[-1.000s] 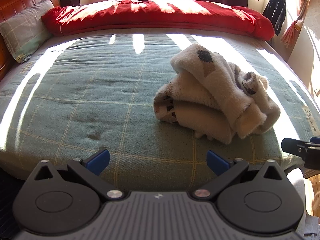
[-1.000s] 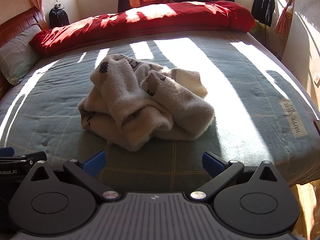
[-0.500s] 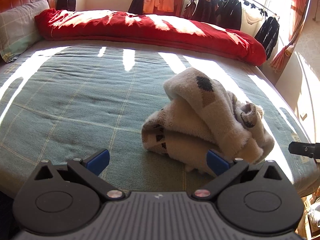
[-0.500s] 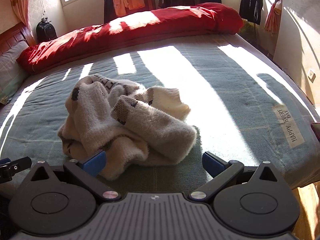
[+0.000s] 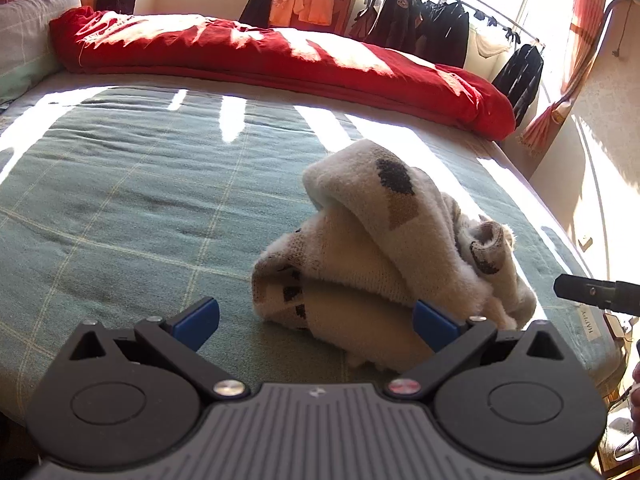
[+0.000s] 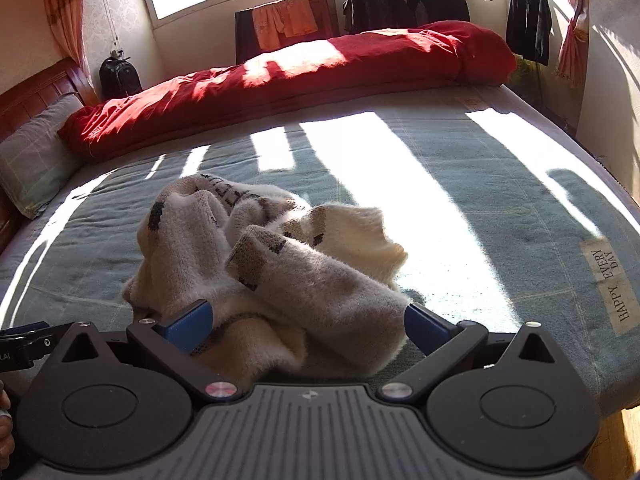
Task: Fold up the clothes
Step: 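Move the right tool to the white sweater and grasp its edge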
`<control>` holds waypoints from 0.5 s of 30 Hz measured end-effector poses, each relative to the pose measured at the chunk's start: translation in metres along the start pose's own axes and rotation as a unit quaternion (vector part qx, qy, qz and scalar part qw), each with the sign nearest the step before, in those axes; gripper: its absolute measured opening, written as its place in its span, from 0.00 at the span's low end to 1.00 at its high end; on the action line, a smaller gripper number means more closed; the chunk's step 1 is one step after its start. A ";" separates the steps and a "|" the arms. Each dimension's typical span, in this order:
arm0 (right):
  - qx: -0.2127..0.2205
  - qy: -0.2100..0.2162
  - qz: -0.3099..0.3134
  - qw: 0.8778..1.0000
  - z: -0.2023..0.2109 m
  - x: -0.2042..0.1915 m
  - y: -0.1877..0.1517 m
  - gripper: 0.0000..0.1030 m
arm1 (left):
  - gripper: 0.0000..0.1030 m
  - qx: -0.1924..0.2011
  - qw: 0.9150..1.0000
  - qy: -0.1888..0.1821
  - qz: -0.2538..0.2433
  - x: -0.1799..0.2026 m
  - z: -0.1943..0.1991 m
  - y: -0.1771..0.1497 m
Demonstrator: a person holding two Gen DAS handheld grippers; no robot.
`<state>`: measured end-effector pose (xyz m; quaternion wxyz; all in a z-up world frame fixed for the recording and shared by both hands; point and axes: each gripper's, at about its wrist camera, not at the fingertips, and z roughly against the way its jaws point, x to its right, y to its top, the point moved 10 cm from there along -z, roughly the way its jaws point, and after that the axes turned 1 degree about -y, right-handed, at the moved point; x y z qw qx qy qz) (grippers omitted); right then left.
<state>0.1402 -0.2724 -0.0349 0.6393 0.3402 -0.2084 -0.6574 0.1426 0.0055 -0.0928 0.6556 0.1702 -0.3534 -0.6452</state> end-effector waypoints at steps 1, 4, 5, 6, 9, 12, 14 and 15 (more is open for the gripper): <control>0.003 0.004 0.005 1.000 0.000 -0.001 0.001 1.00 | 0.99 -0.002 1.000 0.003 -0.002 -0.001 -0.001 -0.001; 0.004 0.027 0.010 1.000 -0.002 -0.007 0.004 1.00 | 0.99 -0.007 1.000 0.013 -0.007 -0.004 -0.003 -0.002; 0.003 0.034 0.014 0.999 -0.002 -0.010 0.004 1.00 | 0.99 -0.009 1.000 0.016 -0.009 -0.005 -0.003 -0.003; 0.002 0.041 0.018 0.999 -0.003 -0.013 0.005 1.00 | 0.99 -0.011 1.000 0.020 -0.011 -0.006 -0.004 -0.004; 0.007 0.046 0.041 0.998 -0.004 -0.024 0.007 0.96 | 0.98 -0.018 0.999 0.031 -0.019 -0.008 -0.006 -0.005; -0.002 0.056 0.074 0.996 -0.008 -0.040 0.004 0.84 | 0.97 -0.033 0.997 0.052 -0.052 -0.007 -0.009 -0.005; -0.014 0.064 0.091 0.994 -0.011 -0.052 0.002 0.78 | 0.94 -0.040 0.995 0.057 -0.072 -0.006 -0.010 -0.006; -0.021 0.071 0.099 0.992 -0.014 -0.058 -0.001 0.73 | 0.94 -0.039 0.995 0.056 -0.078 -0.006 -0.010 -0.005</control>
